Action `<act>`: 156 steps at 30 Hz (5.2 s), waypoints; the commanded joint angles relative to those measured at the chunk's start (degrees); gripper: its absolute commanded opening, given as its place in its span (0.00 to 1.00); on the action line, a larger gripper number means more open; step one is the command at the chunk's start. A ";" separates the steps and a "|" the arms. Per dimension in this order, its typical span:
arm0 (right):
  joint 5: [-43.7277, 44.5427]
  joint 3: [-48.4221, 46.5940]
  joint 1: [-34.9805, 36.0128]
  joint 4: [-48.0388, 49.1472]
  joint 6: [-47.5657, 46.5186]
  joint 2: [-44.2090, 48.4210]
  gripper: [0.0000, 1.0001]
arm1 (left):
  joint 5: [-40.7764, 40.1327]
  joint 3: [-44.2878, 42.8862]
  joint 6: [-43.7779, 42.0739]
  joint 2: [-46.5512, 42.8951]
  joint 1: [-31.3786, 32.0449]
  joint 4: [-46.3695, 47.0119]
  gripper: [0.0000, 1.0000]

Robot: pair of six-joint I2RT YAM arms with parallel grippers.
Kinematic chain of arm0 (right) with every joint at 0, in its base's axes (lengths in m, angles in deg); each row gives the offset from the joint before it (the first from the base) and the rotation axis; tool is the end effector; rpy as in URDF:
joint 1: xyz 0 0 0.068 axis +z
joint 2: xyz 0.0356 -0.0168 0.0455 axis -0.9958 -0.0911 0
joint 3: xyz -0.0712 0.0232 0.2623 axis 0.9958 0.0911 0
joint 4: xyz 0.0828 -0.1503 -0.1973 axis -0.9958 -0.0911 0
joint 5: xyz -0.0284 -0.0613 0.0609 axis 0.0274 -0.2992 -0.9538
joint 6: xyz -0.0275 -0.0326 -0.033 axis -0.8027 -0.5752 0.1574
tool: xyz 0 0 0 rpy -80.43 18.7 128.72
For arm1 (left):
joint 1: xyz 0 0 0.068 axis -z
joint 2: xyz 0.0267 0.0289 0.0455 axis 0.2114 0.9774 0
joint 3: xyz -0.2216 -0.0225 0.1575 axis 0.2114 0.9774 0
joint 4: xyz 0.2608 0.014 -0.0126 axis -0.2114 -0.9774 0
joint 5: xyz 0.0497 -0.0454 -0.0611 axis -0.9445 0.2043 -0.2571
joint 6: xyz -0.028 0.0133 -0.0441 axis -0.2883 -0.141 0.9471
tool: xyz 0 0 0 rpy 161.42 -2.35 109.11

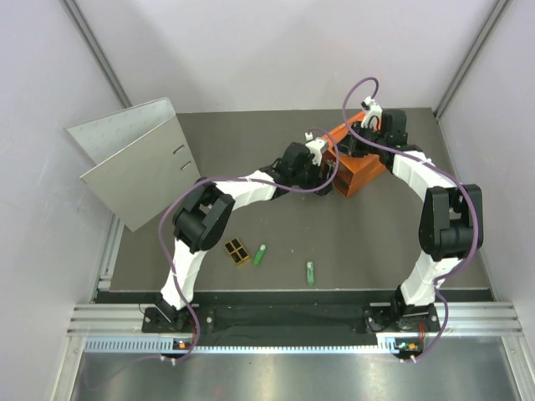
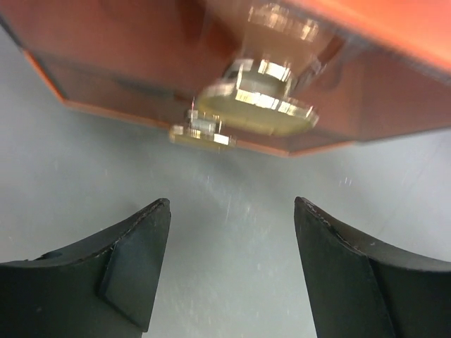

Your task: Organize the makeup

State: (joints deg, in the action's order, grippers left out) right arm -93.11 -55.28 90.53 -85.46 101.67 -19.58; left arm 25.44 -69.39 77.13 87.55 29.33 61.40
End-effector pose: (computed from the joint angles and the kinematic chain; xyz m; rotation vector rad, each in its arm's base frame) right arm 0.4061 0.0614 0.2469 -0.1811 2.1337 0.8634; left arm 0.3655 -0.3353 0.1841 0.6294 2.1404 -0.8391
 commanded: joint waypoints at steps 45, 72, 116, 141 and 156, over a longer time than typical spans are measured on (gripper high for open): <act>8.77 0.41 -0.22 -22.72 -4.96 -11.12 0.09 | -3.34 -6.83 -5.39 10.12 -0.58 19.58 0.44; 8.51 -0.38 -0.22 -22.81 -4.78 -11.74 0.09 | -5.54 -1.48 -10.13 2.74 -3.04 16.15 0.00; 7.45 2.26 -0.05 -20.44 -3.82 -11.21 0.10 | -10.72 24.19 -11.19 -18.80 -3.75 2.45 0.28; 7.19 2.26 0.04 -20.26 -4.08 -11.48 0.10 | -15.21 27.61 -14.53 -38.74 -3.31 -16.61 0.76; 6.57 1.56 -0.05 -20.61 -4.35 -11.74 0.10 | -3.89 32.71 -13.66 -42.01 -2.51 -33.94 0.67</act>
State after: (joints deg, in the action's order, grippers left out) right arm -95.53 -59.35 90.60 -85.88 101.71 -23.36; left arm 16.59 -37.48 62.37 45.87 26.69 30.65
